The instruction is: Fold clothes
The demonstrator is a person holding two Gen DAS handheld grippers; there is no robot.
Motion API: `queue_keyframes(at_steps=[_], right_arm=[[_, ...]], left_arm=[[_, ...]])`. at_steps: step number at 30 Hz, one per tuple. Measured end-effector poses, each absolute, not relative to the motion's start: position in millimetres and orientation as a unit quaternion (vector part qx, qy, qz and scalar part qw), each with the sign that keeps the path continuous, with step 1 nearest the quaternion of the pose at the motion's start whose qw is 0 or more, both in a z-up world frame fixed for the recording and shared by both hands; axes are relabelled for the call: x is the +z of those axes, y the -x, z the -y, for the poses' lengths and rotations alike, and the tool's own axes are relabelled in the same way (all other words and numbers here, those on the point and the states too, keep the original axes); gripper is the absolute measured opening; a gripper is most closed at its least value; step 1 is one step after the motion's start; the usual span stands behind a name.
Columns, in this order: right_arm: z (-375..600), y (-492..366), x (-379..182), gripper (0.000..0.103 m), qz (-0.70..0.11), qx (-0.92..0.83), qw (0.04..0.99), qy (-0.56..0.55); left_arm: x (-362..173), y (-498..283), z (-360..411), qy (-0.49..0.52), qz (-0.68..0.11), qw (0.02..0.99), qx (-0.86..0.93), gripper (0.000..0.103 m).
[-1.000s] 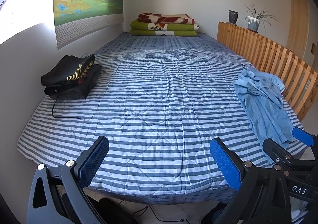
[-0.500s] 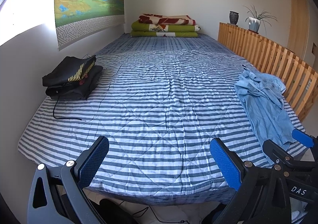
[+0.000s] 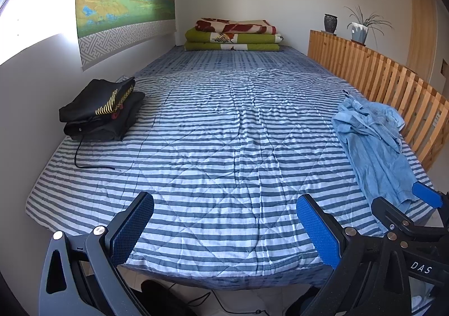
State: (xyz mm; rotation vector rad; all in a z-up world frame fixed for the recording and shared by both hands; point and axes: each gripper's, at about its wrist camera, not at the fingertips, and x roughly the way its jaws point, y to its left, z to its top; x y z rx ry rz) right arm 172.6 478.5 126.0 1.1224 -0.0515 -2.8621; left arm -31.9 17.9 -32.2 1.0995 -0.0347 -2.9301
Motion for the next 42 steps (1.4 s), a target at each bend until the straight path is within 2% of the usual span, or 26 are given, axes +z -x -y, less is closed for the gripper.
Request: queue_keyframes(at_steps=[42], right_arm=[[-477, -165, 119, 0.102, 0.026, -0.928, 0.033, -0.369]], left_arm=[[-43, 40, -4, -0.360, 0.003, 0.018, -0.933, 0.103]])
